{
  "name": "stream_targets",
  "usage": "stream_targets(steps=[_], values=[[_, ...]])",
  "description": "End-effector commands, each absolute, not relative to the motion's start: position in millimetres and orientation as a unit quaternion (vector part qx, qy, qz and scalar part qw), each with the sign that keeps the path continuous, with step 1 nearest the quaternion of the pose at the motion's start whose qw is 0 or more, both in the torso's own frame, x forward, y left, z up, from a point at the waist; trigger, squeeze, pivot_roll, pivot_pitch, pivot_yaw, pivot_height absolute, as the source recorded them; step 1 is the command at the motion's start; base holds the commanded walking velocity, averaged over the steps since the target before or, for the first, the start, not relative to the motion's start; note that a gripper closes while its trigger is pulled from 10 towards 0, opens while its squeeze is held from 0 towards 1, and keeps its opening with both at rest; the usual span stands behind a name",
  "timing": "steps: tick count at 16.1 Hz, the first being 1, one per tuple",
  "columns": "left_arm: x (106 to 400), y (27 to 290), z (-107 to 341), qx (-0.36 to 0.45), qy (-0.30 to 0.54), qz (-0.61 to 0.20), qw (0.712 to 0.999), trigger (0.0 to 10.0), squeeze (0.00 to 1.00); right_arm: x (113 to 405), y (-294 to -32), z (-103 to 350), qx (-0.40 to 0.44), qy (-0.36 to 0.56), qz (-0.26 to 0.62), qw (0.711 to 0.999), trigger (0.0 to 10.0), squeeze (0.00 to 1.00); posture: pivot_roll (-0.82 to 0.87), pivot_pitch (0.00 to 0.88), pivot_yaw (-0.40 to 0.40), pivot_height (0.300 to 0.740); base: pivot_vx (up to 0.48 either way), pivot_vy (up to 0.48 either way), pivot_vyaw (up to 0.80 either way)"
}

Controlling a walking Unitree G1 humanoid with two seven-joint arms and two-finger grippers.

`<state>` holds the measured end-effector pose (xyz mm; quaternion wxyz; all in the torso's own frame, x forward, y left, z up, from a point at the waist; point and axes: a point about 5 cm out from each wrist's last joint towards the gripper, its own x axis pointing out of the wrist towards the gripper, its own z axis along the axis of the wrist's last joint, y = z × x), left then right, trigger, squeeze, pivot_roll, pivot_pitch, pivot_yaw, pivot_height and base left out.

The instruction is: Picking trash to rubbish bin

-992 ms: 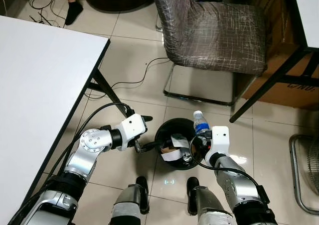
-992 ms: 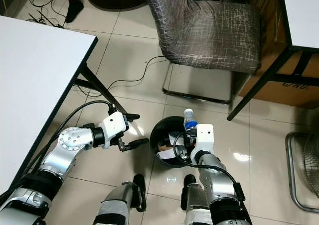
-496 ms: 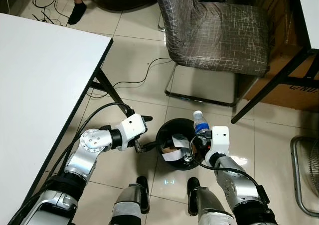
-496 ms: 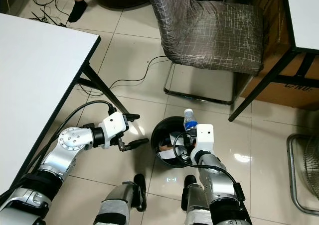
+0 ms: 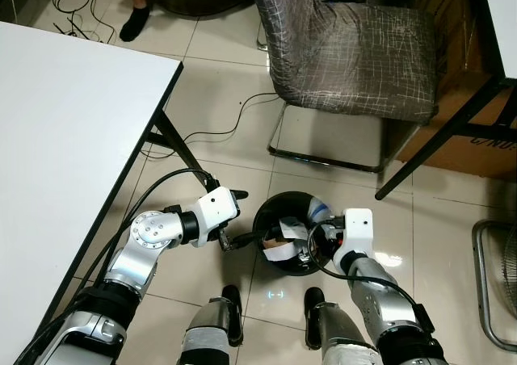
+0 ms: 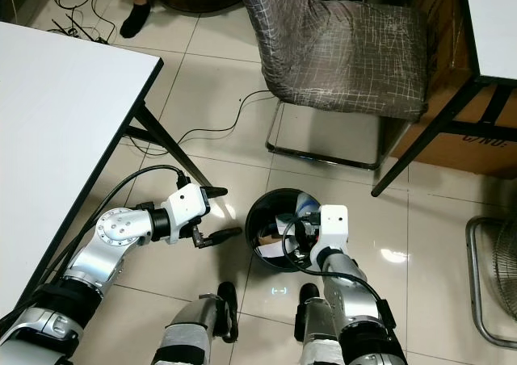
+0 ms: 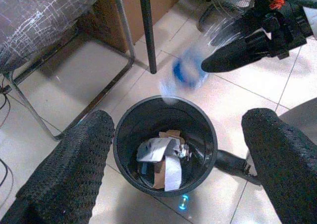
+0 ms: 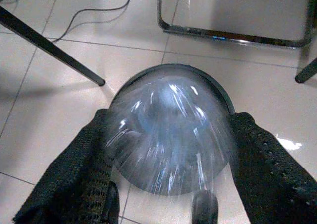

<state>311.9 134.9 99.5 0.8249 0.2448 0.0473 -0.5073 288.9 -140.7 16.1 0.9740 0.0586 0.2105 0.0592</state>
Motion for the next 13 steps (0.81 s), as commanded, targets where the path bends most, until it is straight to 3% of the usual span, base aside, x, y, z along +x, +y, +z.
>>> stream_targets(steps=[1, 10, 11, 12, 13], values=[[305.8, 136.5, 91.8, 0.247, 0.063, -0.513, 0.82, 10.0, 0.0, 280.6, -141.2, 6.1, 0.065, 0.226, 0.054, 0.97, 10.0, 1.0, 0.17, 0.355, 0.101, 0.74, 0.0, 0.0, 0.0], [306.8, 133.2, 90.6, 0.247, 0.061, -0.51, 0.821, 10.0, 0.0, 282.6, -143.1, 6.6, 0.059, 0.221, 0.052, 0.972, 10.0, 1.0, 0.17, 0.346, 0.098, 0.74, 0.0, 0.0, 0.0], [306.9, 130.8, 90.6, 0.246, 0.059, -0.511, 0.822, 10.0, 0.0, 283.6, -143.7, 8.9, 0.052, 0.215, 0.054, 0.974, 10.0, 0.36, 0.16, 0.338, 0.094, 0.74, 0.0, 0.0, 0.0], [306.9, 128.5, 90.9, 0.243, 0.056, -0.511, 0.823, 10.0, 0.0, 284.3, -144.7, 11.4, 0.047, 0.21, 0.052, 0.975, 10.0, 0.06, 0.16, 0.333, 0.091, 0.74, 0.0, 0.0, 0.0], [306.9, 126.8, 91.4, 0.241, 0.053, -0.511, 0.823, 10.0, 0.0, 284.6, -145.7, 13.6, 0.043, 0.204, 0.049, 0.977, 10.0, 0.0, 0.16, 0.333, 0.091, 0.74, 0.0, 0.0, 0.0]])
